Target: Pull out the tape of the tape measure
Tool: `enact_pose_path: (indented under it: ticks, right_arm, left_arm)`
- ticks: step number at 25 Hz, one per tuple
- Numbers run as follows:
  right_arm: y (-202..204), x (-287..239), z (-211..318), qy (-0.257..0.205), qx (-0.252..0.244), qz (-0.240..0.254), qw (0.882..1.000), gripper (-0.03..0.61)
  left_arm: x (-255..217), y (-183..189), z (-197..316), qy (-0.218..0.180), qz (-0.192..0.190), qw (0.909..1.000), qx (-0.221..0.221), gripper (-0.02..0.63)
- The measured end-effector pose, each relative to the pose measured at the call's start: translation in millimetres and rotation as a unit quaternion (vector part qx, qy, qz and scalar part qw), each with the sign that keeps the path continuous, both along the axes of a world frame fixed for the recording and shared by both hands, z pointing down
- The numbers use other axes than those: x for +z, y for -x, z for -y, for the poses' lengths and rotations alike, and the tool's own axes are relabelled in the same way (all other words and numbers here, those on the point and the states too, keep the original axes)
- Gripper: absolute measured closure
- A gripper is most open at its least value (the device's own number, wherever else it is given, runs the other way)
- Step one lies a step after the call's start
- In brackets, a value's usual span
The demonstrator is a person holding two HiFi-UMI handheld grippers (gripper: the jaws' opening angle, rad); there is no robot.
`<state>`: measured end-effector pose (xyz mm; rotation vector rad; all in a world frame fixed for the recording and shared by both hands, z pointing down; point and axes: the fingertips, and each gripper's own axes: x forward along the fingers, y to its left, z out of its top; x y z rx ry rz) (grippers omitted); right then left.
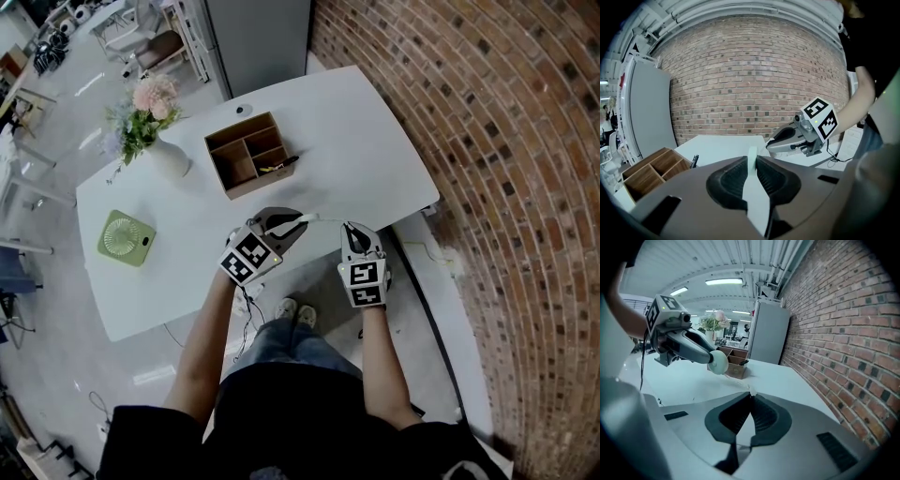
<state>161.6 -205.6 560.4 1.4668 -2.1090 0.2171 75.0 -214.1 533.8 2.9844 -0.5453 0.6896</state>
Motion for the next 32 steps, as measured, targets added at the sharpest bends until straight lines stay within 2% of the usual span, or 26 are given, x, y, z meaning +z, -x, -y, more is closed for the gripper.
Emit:
enact_pose_path:
  ticks: [16,27,32]
  right_arm:
    - [-45,9,13,-0.011,0.059,-0.056,0.997,0.575]
    - [-75,23,33,0.007,0.083,-0.058,0.995,0.575]
    - [-80,30,38,0.016,0.08,-0.064,0.995,0.575]
  left_arm:
    - [29,59,25,0.012,0.039,0.998,-0.049,0.541]
    - [48,89,45,0.028,0.057,0.9952,-0.075,0.541]
    - [54,96,49,0.037,0.057,0.9944,-0.081,0.541]
